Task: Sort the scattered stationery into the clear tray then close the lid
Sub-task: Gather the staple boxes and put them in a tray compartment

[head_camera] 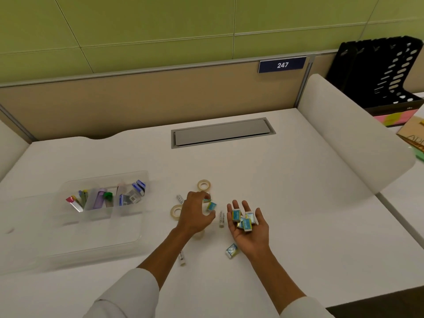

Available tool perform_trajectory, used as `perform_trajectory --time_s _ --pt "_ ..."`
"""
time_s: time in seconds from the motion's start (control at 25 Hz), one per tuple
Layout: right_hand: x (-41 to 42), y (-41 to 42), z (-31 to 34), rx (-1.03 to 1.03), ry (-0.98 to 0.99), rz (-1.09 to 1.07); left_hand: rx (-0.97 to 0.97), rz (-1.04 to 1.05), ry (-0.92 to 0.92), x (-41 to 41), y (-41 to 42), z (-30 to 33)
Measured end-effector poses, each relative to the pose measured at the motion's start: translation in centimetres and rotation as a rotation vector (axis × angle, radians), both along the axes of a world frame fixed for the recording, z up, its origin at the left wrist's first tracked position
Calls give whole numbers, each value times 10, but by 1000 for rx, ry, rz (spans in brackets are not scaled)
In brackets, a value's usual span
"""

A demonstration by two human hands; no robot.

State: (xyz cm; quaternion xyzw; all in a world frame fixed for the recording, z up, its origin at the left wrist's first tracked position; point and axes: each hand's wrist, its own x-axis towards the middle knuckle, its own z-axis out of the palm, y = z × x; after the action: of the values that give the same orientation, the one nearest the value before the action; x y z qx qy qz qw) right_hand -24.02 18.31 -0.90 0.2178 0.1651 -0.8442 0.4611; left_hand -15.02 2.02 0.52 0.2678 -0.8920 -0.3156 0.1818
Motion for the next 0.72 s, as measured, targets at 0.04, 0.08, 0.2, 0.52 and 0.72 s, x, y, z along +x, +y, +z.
perform_trajectory --time_s 0.04,0.08,0.2,0.52,0.72 --pt "-1 0 -1 -4 -2 1 -7 8 -50 0 -6 -4" --pt "-1 -1 -1 -7 -6 1 -12 -2 -101 -2 -10 -7" --pt "-5 2 -2 -10 -10 1 -90 -107 -252 -14 -17 -9" --pt "-22 11 -3 44 1 16 -297 -329 -309 -32 -20 -7" --pt "-17 9 -9 19 -17 9 -18 -251 10 -41 4 15"
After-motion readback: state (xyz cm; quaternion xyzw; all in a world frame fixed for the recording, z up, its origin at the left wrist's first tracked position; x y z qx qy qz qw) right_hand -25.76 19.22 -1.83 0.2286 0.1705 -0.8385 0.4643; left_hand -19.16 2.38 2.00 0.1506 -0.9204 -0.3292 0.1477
